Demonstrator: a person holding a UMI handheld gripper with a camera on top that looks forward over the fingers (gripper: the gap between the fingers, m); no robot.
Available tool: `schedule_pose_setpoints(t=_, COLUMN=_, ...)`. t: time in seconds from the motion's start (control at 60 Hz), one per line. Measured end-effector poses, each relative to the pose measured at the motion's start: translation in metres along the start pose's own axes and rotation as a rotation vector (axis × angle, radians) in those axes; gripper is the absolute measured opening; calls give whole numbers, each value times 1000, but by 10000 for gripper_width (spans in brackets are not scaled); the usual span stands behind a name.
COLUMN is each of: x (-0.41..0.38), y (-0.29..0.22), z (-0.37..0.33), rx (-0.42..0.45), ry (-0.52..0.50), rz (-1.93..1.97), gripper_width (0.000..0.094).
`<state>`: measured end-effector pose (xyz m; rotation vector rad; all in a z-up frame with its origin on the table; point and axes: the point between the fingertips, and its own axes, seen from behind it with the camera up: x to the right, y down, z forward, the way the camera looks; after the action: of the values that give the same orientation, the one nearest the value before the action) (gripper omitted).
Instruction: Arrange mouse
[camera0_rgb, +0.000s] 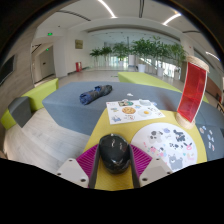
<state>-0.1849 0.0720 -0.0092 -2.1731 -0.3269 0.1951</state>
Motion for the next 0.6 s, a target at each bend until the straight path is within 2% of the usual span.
schedule_pose_setpoints(t=0.067, x=-1, y=-8, z=-7, rx=-2, ry=-13, rz=37, gripper_width=464)
schedule_pose_setpoints(t=0.1, x=2, y=-24, z=-15, rx=37, ry=-10, rz=50, gripper_width=464)
schedule_pose_setpoints(t=0.2, x=51, y=-97, z=-55, rx=197, ry=105, rz=71, gripper_width=464)
schedule_pose_setpoints(t=0.3, x=106, y=-134, z=-88, rx=264, ry=168, rz=153, gripper_width=462)
schedule_pose_setpoints(t=0.4, x=150, y=-100, z=-80, rx=189, ry=252, rz=138, gripper_width=461)
schedule_pose_setpoints(t=0.483, x=162, y=-54, z=-58, rx=80, ry=260, rz=157, gripper_width=462)
schedule_pose_setpoints(t=0.6, x=165, y=-9, z=-36, rx=-23, ry=245, rz=146, gripper_width=459)
